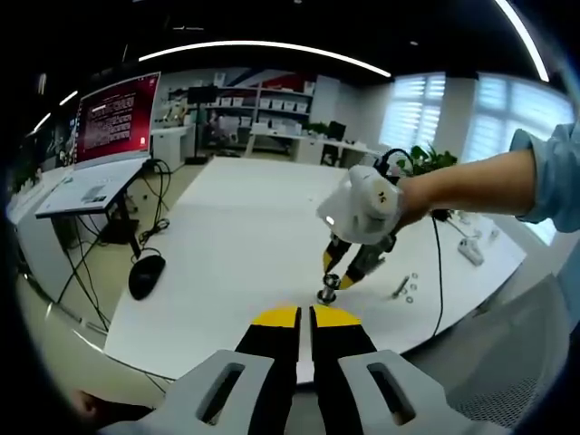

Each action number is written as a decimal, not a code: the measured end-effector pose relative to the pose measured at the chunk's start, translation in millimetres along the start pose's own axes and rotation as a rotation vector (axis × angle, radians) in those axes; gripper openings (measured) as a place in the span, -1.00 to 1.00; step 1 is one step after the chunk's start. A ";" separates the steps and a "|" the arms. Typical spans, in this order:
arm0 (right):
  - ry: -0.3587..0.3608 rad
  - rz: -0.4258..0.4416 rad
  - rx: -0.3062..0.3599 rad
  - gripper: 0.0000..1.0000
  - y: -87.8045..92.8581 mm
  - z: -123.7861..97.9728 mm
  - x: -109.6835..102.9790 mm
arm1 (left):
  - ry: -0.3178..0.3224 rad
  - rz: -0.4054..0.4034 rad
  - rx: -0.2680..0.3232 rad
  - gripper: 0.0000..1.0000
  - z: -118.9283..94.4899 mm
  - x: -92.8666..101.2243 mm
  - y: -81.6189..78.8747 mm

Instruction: Place the washer onto the threaded stud by aligning its center hole with the stud, sliding it down to the base, and recovering from edge contact or off-axis alignment until the washer reaches the visible bottom stop.

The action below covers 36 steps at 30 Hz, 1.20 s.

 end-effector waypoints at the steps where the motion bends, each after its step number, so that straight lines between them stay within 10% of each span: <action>1: 0.004 -0.001 -0.011 -0.54 1.1 4.3 0.4 | 0.001 -0.001 0.000 -0.98 0.0 0.1 0.0; 17: -0.067 0.042 -0.008 -0.41 1.1 29.6 -2.9 | -0.005 -0.004 0.002 -0.98 0.2 -1.3 -0.5; 36: 0.087 0.304 0.348 -0.43 32.8 -83.7 -24.2 | -0.010 -0.013 0.005 -0.98 0.4 -2.2 -1.5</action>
Point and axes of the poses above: the point that each gripper's makers call its tool centre point, and the gripper's own axes: z roughly forward along the fingers, x roughly to its right, y roughly out of its underside, the point moved 4 cm from there along -z, roughly backward along the fingers
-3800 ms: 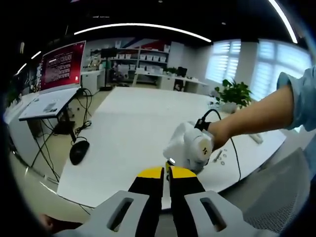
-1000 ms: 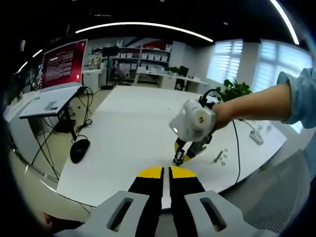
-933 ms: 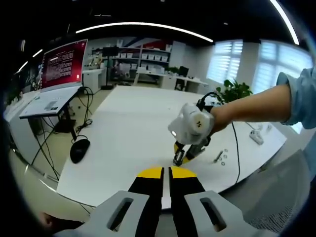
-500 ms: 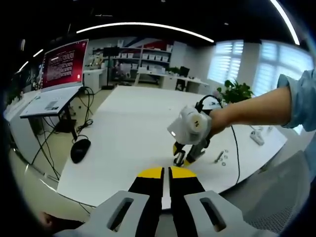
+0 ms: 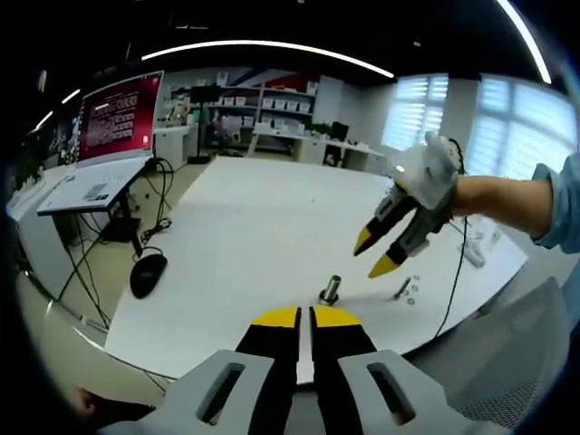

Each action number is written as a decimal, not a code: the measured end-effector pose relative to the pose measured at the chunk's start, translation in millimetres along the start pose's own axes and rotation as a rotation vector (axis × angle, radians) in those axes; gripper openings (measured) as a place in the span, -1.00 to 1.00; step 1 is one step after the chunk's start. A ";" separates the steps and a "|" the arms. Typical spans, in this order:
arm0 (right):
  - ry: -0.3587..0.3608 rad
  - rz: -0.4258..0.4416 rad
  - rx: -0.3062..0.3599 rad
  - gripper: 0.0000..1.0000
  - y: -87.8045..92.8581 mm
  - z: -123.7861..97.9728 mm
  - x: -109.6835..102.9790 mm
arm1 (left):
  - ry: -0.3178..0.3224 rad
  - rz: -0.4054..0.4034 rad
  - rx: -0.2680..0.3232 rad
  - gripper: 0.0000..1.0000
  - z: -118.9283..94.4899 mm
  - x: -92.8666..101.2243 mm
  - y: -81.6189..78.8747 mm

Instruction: Place the washer onto the threaded stud by aligning its center hole with the stud, sliding it down to the base, and recovering from edge contact or off-axis alignment until the washer reaches the visible bottom stop.

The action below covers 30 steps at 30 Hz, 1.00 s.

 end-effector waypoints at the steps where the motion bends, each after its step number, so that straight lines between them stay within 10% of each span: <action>1: 0.004 0.021 0.022 -0.43 5.3 -11.0 -1.8 | -0.003 0.000 0.001 -0.98 -0.2 0.0 -0.1; 24: 0.174 0.569 0.603 -0.44 69.5 -135.5 -55.7 | 0.037 0.048 -0.049 -0.85 -0.6 7.6 7.1; 30: 0.237 0.751 0.630 -0.44 104.6 -144.0 -83.4 | 0.040 0.034 -0.008 -0.85 -2.8 7.5 2.7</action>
Point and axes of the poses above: the point that each gripper's makers call its tool centre point, and the gripper's own axes: z roughly forward along the fingers, x roughly to its right, y roughly out of its underside, the point moved 4 cm from there along -z, roughly backward along the fingers
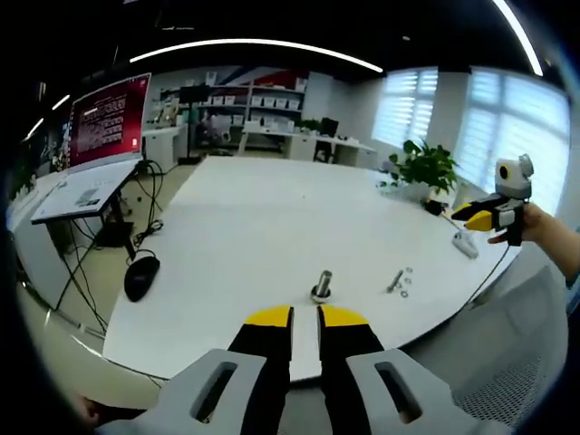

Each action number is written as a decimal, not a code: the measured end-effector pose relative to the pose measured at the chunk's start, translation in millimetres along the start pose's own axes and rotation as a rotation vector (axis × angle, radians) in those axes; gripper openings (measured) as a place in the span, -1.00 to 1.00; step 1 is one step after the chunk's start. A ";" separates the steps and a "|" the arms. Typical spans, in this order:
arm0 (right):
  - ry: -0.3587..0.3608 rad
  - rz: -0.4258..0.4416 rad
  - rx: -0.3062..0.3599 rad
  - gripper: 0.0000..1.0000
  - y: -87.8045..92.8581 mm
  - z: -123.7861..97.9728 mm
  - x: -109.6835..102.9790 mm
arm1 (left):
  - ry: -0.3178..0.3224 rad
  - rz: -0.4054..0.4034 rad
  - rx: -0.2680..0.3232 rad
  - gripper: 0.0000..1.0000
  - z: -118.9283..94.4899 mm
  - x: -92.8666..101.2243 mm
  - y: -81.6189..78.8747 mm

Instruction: Place the washer onto the threaded stud by aligning its center hole with the stud, sliding it down to the base, and recovering from edge contact or off-axis alignment until the washer reaches the visible bottom stop.

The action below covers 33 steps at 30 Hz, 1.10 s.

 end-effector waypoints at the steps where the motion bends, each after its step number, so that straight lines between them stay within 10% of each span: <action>1: 0.008 0.016 0.005 -0.44 3.9 -3.9 -0.9 | -0.003 0.003 0.001 -0.86 0.6 -0.1 -0.3; 18: 0.182 0.164 0.055 -0.53 60.2 -32.6 -47.6 | 0.125 0.092 -0.062 -0.95 2.2 16.2 6.5; 25: 0.213 0.237 0.170 -0.60 43.6 -34.7 -56.6 | 0.190 0.108 -0.066 -1.00 1.4 23.8 7.4; 33: 0.309 0.194 0.094 -0.66 57.4 -21.1 -51.1 | 0.232 0.121 -0.051 -1.00 0.4 28.3 6.4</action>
Point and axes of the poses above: the point that each gripper's makers call its tool centre point, and the gripper's own axes: z roughly forward along the fingers, x roughly to its right, y roughly out of its underside, the point moved 4 cm from there along -z, roughly backward along the fingers
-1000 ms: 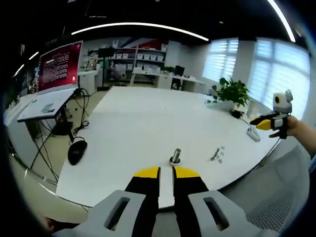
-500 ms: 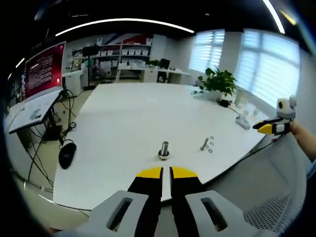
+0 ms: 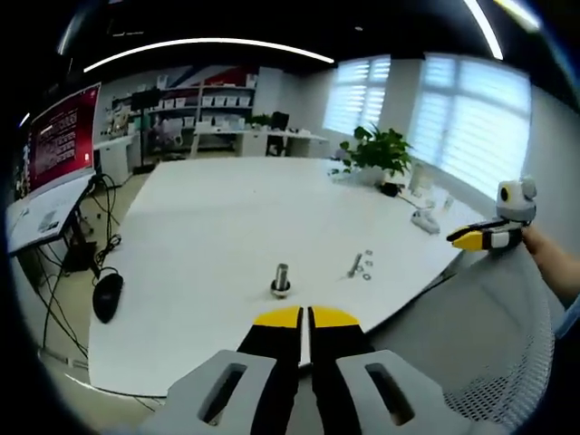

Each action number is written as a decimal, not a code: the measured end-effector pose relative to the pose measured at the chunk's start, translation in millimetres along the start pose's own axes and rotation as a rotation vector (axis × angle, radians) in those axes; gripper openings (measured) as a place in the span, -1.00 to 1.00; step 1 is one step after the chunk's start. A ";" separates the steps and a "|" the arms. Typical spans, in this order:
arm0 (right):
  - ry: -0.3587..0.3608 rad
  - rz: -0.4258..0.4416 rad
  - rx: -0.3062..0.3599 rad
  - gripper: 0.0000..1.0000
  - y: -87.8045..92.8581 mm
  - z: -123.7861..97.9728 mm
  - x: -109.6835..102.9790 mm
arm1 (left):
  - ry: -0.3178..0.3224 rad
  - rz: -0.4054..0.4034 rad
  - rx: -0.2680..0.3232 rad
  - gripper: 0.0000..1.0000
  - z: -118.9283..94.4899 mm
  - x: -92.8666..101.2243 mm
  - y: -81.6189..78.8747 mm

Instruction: Place the washer onto the threaded stud by aligning its center hole with the stud, sliding it down to the base, and recovering from edge contact or off-axis alignment until the washer reaches the visible bottom stop.

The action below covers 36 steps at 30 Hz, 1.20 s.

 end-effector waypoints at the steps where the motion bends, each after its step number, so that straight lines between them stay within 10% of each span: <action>1: -0.026 0.016 0.042 -0.66 -4.6 -0.5 -1.1 | 0.004 0.001 -0.007 -1.00 0.0 0.6 0.6; 11: 0.018 0.030 0.044 -0.69 -2.2 -3.6 6.0 | 0.040 0.021 -0.098 -1.00 3.0 6.3 11.0; 36: -0.035 -0.078 -0.126 -0.68 13.6 0.4 -1.0 | 0.007 0.003 -0.052 -1.00 0.5 3.4 6.3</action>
Point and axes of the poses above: the point that each gripper's makers call its tool centre point, and the gripper's own axes: z roughly forward along the fingers, x roughly to its right, y roughly out of its underside, the point moved 4 cm from there along -z, roughly backward along the fingers
